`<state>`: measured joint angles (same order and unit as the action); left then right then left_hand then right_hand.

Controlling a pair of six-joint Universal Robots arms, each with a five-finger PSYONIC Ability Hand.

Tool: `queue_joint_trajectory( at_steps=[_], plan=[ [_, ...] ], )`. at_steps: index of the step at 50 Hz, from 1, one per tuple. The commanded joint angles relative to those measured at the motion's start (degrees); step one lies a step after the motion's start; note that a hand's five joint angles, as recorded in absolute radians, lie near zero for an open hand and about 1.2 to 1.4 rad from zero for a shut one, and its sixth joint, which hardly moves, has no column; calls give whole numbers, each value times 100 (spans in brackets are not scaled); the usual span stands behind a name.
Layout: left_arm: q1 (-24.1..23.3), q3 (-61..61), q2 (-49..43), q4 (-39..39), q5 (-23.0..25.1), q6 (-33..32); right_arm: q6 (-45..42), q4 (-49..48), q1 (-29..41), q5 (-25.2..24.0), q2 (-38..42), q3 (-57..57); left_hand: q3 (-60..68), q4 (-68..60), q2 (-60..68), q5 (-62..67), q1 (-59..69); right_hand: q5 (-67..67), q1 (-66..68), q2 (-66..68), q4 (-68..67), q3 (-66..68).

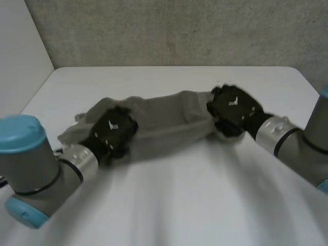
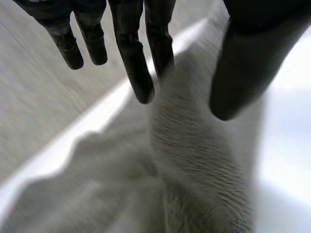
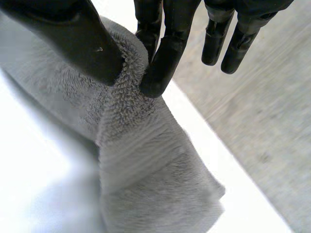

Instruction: Fold the towel.

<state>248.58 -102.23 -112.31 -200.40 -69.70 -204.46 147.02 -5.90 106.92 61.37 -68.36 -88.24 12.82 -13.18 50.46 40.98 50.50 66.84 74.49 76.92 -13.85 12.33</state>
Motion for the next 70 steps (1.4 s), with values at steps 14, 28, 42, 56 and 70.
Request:
queue_joint_trajectory(
  at_steps=[14,28,42,56,70],
  plan=[
    [7,125,-89,326,-826,-67,739,-17,-57,261,-10,-123,-282,318,-2242,-2294,-2245,316,551,308,385,-233],
    [16,107,-89,326,-844,-67,1391,1,-584,200,-168,61,-282,318,-2225,-2277,-2229,316,551,308,385,-233],
    [-151,230,-89,387,-809,-59,1303,282,-760,-54,-204,-237,-282,318,-2275,-2327,-2279,316,551,308,385,-233],
    [-670,827,-230,572,-325,-146,1276,264,-787,-301,-300,-325,-282,318,-2965,-3017,-2969,316,551,308,385,-233],
    [-582,1750,-1012,2321,264,-691,1276,247,-918,-310,-327,-343,-282,318,-2746,-2798,-2750,316,551,308,385,-233]
  ],
)
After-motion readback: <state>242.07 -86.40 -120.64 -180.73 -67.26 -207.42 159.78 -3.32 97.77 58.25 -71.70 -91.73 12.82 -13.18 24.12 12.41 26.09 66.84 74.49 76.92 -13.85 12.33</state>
